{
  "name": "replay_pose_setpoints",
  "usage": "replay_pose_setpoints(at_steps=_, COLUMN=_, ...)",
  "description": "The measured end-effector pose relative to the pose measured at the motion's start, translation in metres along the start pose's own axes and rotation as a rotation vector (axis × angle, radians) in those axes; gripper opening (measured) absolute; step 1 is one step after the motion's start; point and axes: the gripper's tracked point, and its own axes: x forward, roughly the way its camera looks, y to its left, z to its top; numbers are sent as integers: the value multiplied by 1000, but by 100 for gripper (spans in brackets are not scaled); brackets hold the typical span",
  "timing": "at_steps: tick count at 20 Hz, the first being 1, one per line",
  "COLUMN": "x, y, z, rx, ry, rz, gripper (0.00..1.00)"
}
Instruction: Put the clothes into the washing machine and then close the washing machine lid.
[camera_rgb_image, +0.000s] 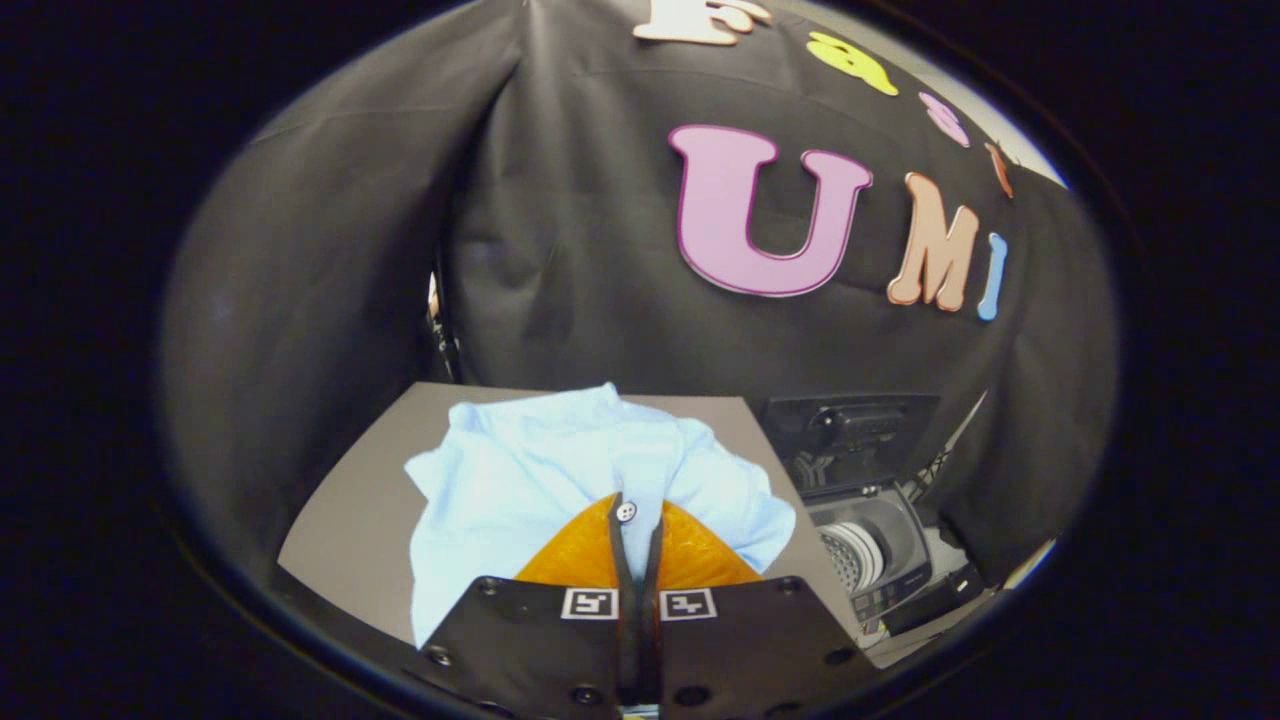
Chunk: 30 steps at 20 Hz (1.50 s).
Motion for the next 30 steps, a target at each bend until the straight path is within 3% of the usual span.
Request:
replay_pose_setpoints(at_steps=9, x=-22, y=-117, z=49, rx=10, ry=-196, rz=-177, gripper=1)
replay_pose_setpoints(at_steps=15, x=-16, y=-184, z=61, rx=-34, ry=-259, rz=-212, gripper=1)
replay_pose_setpoints(at_steps=23, x=3, y=-245, z=50, rx=-71, ry=-340, rz=-292, gripper=1)
replay_pose_setpoints(at_steps=30, x=38, y=-280, z=12, rx=-39, ry=-296, rz=-298, gripper=1)
